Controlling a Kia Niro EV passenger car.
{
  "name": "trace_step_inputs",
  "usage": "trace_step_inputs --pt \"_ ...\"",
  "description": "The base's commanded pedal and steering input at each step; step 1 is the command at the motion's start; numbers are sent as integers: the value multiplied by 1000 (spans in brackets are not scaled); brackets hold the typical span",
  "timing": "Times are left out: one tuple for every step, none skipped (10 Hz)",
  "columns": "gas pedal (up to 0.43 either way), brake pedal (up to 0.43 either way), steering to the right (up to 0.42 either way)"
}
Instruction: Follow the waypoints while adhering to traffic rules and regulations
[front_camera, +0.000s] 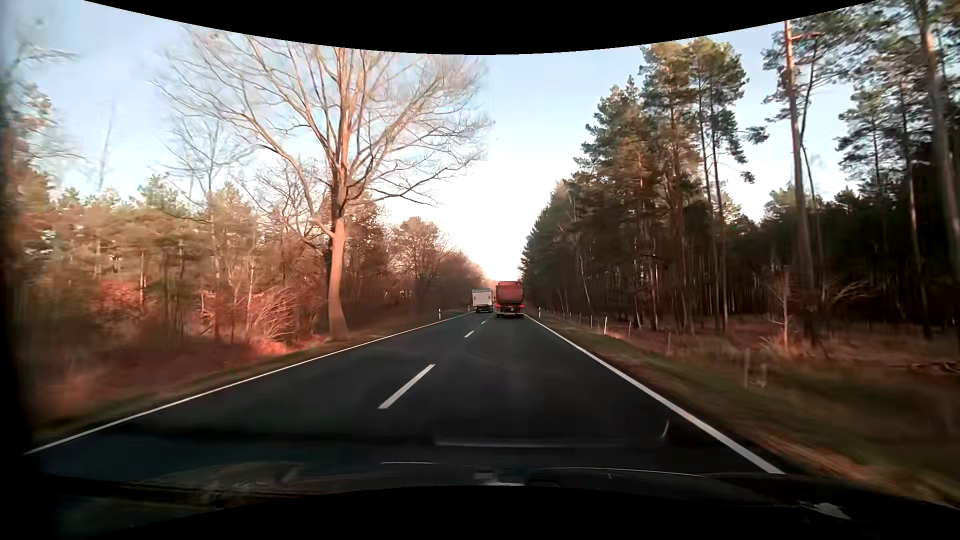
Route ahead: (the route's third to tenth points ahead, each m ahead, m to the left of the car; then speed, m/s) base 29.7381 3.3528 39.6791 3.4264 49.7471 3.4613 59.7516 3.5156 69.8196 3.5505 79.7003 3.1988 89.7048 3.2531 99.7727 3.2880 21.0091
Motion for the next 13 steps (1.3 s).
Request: trace_step_inputs --pt "98 0 -3" --pt "98 0 -3" --pt "98 0 -3" --pt "110 0 -2" --pt "110 0 -2" --pt "110 0 -2" --pt "110 0 -2" --pt "110 0 -3" --pt "110 0 -2" --pt "110 0 -2" --pt "110 0 -1" --pt "110 0 0" --pt "110 0 0"
